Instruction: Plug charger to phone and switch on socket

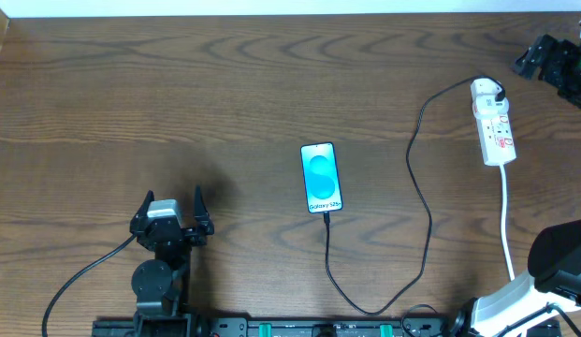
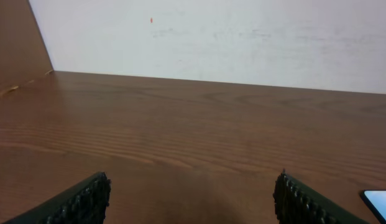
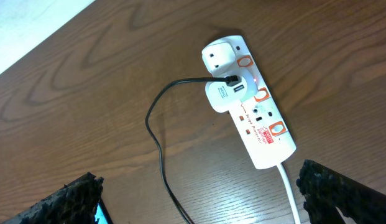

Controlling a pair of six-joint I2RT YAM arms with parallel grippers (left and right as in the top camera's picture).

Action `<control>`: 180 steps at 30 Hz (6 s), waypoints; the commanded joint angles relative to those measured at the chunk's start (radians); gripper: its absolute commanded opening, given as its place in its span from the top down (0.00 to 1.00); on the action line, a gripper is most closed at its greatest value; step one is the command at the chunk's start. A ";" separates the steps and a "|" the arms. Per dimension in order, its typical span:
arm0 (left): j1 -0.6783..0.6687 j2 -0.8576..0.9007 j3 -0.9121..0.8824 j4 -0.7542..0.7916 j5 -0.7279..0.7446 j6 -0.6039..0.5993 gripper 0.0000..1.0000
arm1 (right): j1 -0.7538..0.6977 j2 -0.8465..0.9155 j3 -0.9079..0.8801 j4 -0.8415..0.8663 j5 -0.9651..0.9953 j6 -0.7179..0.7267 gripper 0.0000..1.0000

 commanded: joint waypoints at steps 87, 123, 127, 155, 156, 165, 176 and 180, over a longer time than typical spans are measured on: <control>0.007 -0.006 -0.020 -0.039 0.010 0.017 0.16 | 0.158 -0.529 -0.578 0.633 0.094 0.004 0.01; 0.007 -0.006 -0.020 -0.039 0.010 0.017 0.16 | 0.248 -1.633 -1.969 1.555 0.192 0.003 0.01; 0.007 -0.006 -0.020 -0.039 0.010 0.017 0.16 | 0.248 -1.690 -1.968 1.384 0.200 0.003 0.01; 0.007 -0.006 -0.020 -0.039 0.010 0.017 0.16 | 0.317 -1.788 -1.968 1.151 0.251 -0.142 0.01; 0.007 -0.006 -0.020 -0.039 0.010 0.017 0.16 | 0.317 -1.773 -1.968 1.151 0.250 -0.142 0.01; 0.007 -0.006 -0.020 -0.039 0.010 0.017 0.16 | 0.317 -1.749 -1.968 1.152 0.250 -0.142 0.01; 0.007 -0.006 -0.020 -0.039 0.010 0.017 0.16 | 0.317 -1.749 -1.968 1.152 0.250 -0.142 0.01; 0.007 -0.006 -0.020 -0.039 0.010 0.017 0.16 | 0.317 -1.749 -1.968 1.152 0.250 -0.142 0.01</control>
